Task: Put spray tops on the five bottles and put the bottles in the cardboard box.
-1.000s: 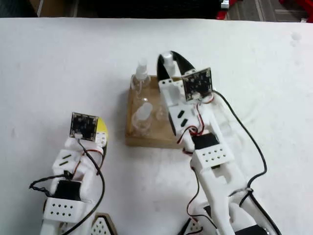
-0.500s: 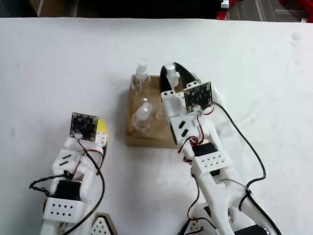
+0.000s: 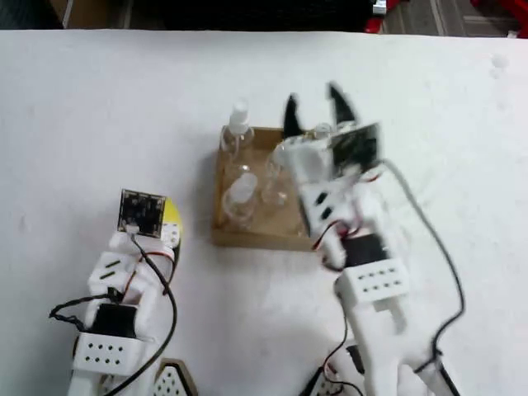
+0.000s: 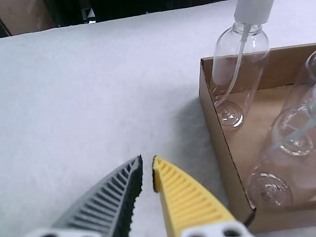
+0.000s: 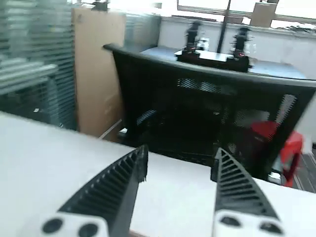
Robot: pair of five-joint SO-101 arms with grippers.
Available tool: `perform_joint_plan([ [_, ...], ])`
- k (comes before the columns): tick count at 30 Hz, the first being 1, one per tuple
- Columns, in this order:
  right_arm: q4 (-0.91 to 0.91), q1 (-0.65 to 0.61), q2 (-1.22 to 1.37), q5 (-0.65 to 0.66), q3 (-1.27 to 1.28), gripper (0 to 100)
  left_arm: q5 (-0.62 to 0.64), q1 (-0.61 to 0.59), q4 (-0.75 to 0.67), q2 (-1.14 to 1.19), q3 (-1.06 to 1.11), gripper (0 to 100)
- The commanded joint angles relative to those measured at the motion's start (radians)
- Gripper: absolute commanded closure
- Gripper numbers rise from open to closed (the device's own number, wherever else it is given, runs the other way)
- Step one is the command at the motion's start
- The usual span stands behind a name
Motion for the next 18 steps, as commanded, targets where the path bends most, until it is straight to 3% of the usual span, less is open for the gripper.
perform_joint_plan([
  [1, 0.453, 0.196, -0.027, -0.118, -0.356, 81.7, -0.011, -0.008, -0.035, -0.012, -0.043, 96],
  [10, 0.912, 0.367, 0.355, 0.064, -0.804, 84.4, -0.011, -0.008, -0.032, -0.012, -0.043, 96],
  [18, 1.251, 0.39, 0.848, 0.153, -1.201, 84.4, -0.011, -0.008, -0.031, -0.012, -0.041, 96],
])
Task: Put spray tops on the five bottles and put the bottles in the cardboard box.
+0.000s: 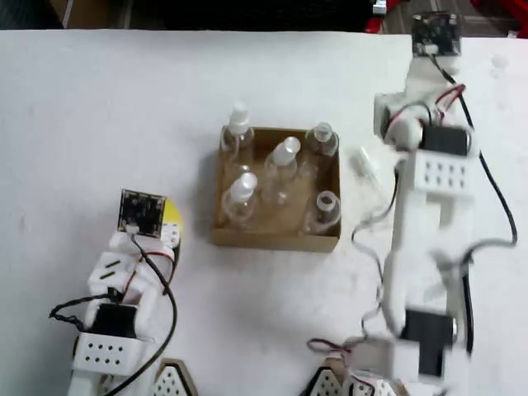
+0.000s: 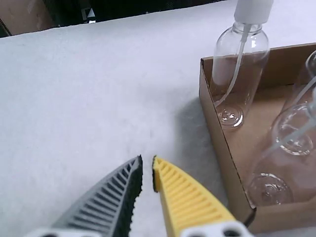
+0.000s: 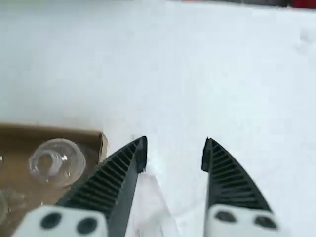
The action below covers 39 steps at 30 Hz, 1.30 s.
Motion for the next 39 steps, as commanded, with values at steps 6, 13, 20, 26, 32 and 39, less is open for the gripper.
perform_joint_plan([
  [6, 0.358, -0.008, 0.532, 0.124, -0.522, 84.4, -0.011, -0.008, -0.031, -0.012, -0.041, 96],
  [13, 0.498, -0.007, 0.845, 0.15, -0.85, 84.4, -0.011, -0.008, -0.031, -0.012, -0.041, 96],
  [20, 0.634, -0.039, 1.027, 0.15, -1.14, 84.4, -0.011, -0.008, -0.031, -0.012, -0.041, 96],
  [26, 0.654, -0.045, 1.153, 0.15, -1.246, 84.4, -0.011, -0.008, -0.031, -0.012, -0.041, 96],
  [32, 0.653, -0.035, 1.205, 0.15, -1.27, 86.5, -0.011, -0.008, -0.031, -0.012, -0.041, 96],
  [39, 0.645, -0.001, 1.185, 0.15, -1.287, 96.3, -0.011, -0.008, -0.031, -0.012, -0.041, 96],
])
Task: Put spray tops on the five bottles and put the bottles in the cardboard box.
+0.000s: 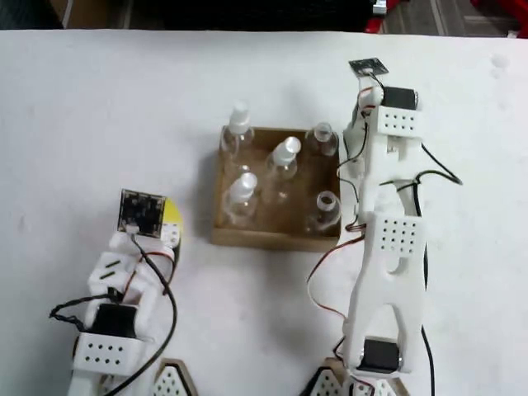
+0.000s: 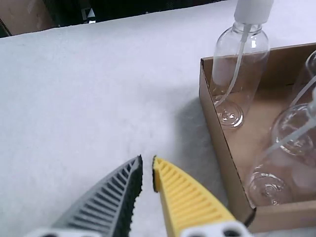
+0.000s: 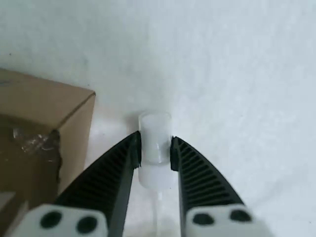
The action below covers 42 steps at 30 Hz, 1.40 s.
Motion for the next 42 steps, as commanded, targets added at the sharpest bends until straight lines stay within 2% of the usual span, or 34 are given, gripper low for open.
perform_joint_plan([
  [1, 0.01, 0.033, -0.05, 0.009, -0.08, 97.8, -0.011, -0.008, -0.031, -0.012, -0.041, 96],
  [7, 0.079, 0.071, -0.186, 0.009, -0.252, 98.4, -0.011, -0.007, -0.031, -0.012, -0.041, 96],
  [17, 0.087, 0.074, -0.568, -0.037, -0.244, 98.4, -0.011, -0.004, -0.031, -0.012, -0.041, 96],
  [26, 0.081, 0.073, -1.012, -0.27, 0.176, 98.4, -0.011, -0.005, -0.031, -0.012, -0.037, 96],
  [31, 0.035, -0.007, -1.198, -0.404, 0.325, 98.4, -0.011, -0.002, -0.038, -0.012, -0.028, 96],
  [36, -0.093, -0.099, -1.288, -0.427, 0.459, 98.4, -0.011, -0.007, -0.038, -0.012, -0.028, 96],
  [42, -0.366, -0.151, -1.311, -0.427, 0.701, 98.4, -0.011, -0.008, -0.038, -0.012, -0.028, 96],
])
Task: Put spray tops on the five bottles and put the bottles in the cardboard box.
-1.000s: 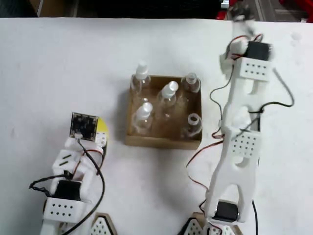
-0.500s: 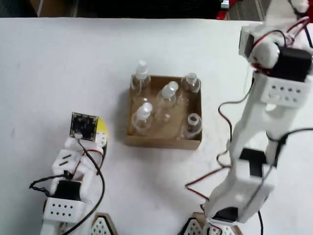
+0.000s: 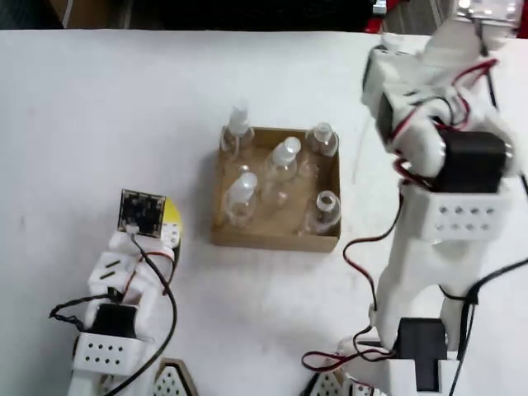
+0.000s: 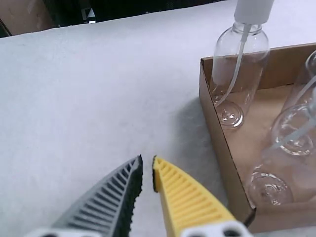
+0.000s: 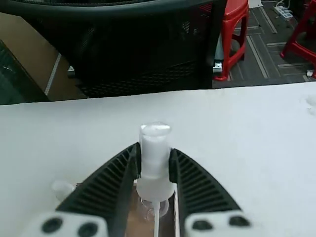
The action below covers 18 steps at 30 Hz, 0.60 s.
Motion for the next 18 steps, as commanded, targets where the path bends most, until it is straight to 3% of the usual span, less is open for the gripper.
perform_joint_plan([
  [1, -0.236, -0.038, -0.038, -0.011, 0.167, 98.4, -0.011, -0.008, -0.037, -0.012, -0.028, 96],
  [13, -0.866, -0.07, -0.145, -0.008, 0.663, 98.4, -0.012, -0.007, -0.037, -0.012, -0.028, 96],
  [18, -1.109, -0.09, -0.225, 0.077, 0.848, 98.4, -0.012, -0.002, -0.038, -0.012, -0.029, 96],
])
